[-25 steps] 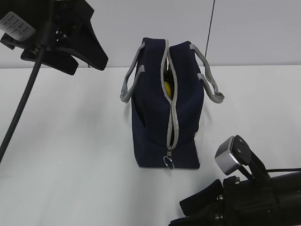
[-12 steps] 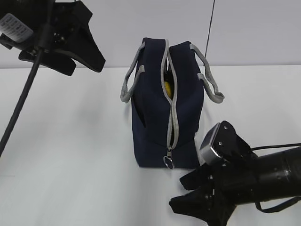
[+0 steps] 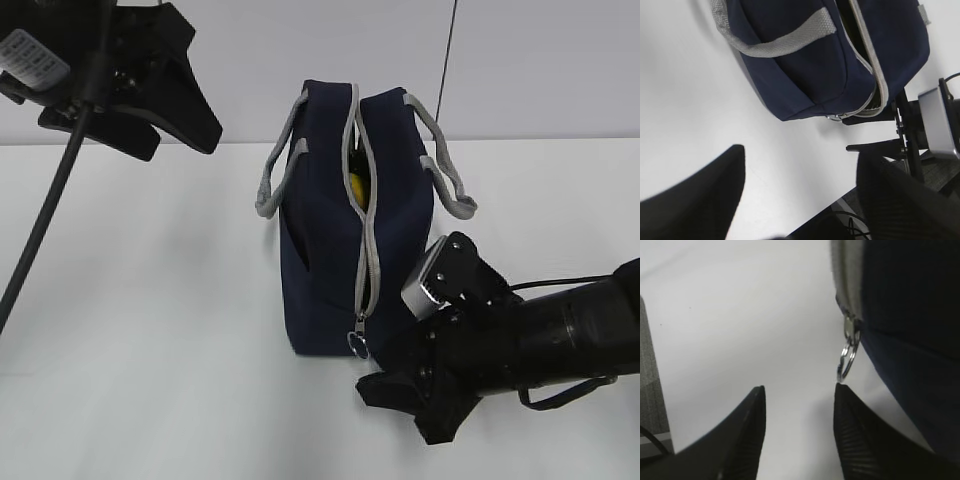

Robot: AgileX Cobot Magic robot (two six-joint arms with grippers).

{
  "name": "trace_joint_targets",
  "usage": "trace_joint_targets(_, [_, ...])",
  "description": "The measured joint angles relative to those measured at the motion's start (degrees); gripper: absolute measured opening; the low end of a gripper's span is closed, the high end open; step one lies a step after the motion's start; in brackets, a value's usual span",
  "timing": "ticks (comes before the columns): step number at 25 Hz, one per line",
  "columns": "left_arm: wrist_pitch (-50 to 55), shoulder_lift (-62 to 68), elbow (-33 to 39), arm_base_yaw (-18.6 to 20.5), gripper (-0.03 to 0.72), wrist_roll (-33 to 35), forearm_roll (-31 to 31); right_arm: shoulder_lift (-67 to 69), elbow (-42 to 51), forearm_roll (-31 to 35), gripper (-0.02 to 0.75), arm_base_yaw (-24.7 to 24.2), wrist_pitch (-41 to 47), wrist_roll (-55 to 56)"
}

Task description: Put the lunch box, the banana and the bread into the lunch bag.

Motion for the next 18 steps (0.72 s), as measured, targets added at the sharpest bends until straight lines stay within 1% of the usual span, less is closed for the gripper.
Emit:
trace_joint_targets(8, [0.0,0.0,0.0,0.0,0.477,0.0,0.0,0.2,-2.2,0.0,0.342,0.0,-3.1,-0.3])
trace_joint_targets(15, [-0.1,0.0,0.0,0.0,0.47,0.0,0.1,3.3,-3.3,0.1,0.333,0.0,-2.9,-0.3])
trace_joint_targets(18, [-0.1,0.0,0.0,0.0,0.469,0.0,0.1,3.7,-3.9,0.1,0.269,0.0,-2.0,-0.3])
